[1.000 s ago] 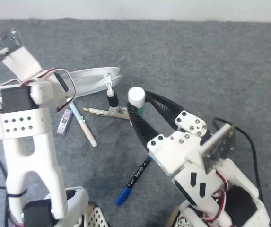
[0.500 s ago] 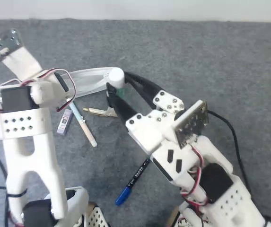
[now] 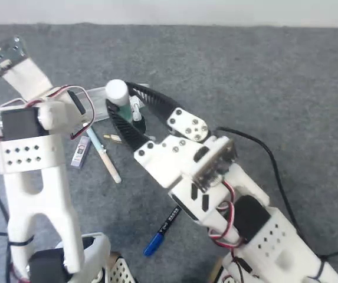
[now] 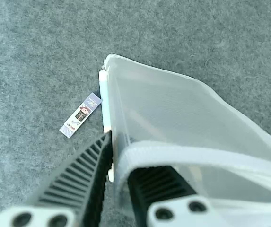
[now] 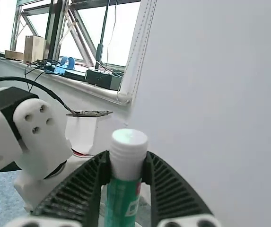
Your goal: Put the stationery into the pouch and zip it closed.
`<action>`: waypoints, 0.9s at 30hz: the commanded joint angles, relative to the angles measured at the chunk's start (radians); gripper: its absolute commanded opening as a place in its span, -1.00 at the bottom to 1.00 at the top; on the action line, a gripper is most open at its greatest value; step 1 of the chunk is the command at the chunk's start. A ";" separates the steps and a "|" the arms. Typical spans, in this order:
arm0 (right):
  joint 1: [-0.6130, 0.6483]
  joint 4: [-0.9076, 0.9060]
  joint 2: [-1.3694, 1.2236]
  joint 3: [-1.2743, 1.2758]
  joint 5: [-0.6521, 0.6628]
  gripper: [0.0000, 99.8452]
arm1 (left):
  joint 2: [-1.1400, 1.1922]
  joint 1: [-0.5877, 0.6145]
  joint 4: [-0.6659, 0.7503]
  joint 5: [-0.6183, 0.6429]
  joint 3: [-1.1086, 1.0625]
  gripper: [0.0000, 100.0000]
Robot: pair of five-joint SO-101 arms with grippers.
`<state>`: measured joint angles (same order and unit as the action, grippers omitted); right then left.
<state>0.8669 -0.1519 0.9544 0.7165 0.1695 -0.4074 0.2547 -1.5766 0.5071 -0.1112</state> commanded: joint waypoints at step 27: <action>-0.018 0.499 -0.315 0.155 0.021 -0.99 | -0.008 0.000 -0.002 0.012 0.038 -0.98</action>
<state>0.8654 0.2931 0.6582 0.8853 0.1757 -0.4074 0.2547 -1.5766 0.5071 -0.1112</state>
